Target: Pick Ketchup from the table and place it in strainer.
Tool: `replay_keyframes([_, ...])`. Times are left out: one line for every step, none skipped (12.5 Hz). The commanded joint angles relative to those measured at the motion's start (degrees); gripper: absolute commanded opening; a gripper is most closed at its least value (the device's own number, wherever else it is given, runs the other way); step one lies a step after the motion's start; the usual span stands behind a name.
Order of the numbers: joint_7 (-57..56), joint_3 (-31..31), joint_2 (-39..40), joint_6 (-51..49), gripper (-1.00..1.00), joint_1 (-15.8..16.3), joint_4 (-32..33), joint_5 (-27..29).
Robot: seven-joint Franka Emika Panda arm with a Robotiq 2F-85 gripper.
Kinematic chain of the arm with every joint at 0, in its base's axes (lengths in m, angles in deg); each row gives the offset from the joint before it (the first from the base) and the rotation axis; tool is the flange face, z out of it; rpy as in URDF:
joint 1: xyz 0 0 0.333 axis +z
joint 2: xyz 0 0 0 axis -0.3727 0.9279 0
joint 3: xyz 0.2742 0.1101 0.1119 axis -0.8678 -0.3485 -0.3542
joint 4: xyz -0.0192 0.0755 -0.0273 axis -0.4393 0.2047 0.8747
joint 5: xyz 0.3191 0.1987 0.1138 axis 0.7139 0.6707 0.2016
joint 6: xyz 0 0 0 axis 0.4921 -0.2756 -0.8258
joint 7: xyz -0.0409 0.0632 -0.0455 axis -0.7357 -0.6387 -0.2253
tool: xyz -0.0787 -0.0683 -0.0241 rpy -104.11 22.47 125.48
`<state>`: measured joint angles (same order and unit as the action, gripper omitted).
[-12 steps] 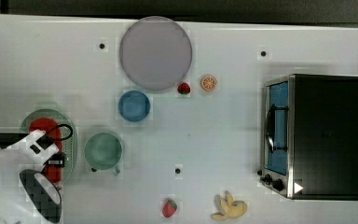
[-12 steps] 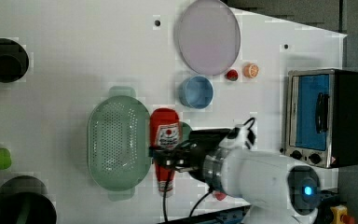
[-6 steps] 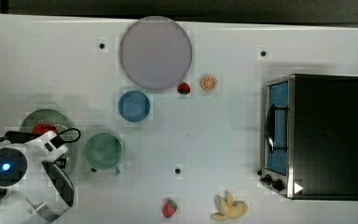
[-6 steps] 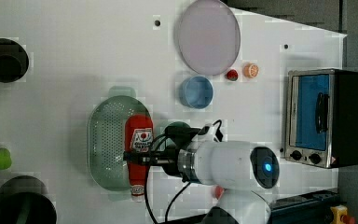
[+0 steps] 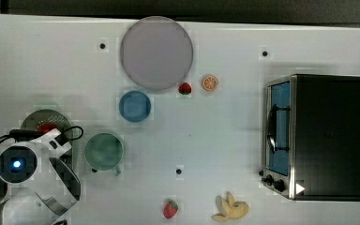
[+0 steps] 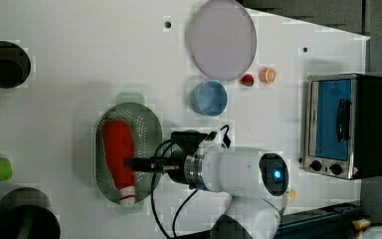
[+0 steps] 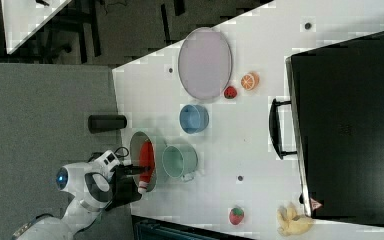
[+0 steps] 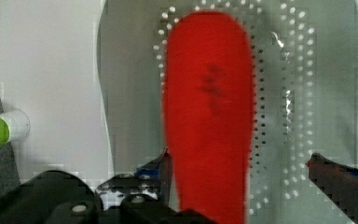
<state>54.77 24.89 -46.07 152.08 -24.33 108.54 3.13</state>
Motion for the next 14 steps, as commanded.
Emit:
replay_keyframes([6.88,-0.04,-8.55,-6.07,1.0,-2.26,-3.46,-0.05])
replay_keyframes([6.9,0.0,-11.53,-10.81,1.0,-3.34,-4.66,0.14])
replay_keyframes([6.87,0.13,-14.49,-16.28,1.0,-4.63,-5.97,0.17])
replay_keyframes([6.82,0.51,-17.3,-21.72,1.0,-5.92,-7.52,0.27])
replay_keyframes([6.48,1.26,-19.82,-27.08,1.0,-7.16,-9.11,0.55])
replay_keyframes([6.09,2.46,-21.96,-31.84,1.0,-8.34,-10.77,1.48])
replay_keyframes([5.66,4.11,-23.85,-35.89,1.0,-9.32,-12.49,2.88])
replay_keyframes([5.15,6.23,-25.4,-39.05,1.0,-10.09,-14.25,4.82])
replay_keyframes([4.63,8.71,-26.61,-41.83,1.0,-10.67,-15.85,6.51])
replay_keyframes([4.13,11.55,-27.63,-44.33,1.0,-11.1,-17.29,7.34])
replay_keyframes([2.79,14.56,-28.51,-46.51,1.0,-11.21,-18.54,7.39])
replay_keyframes([0.96,17.71,-29.29,-48.66,1.0,-11.28,-19.49,7.38])
replay_keyframes([-1.27,20.8,-29.96,-50.4,1.0,-11.35,-20.29,7.38])
replay_keyframes([-3.17,23.98,-30.56,-51.4,1.0,-11.4,-20.71,7.39])
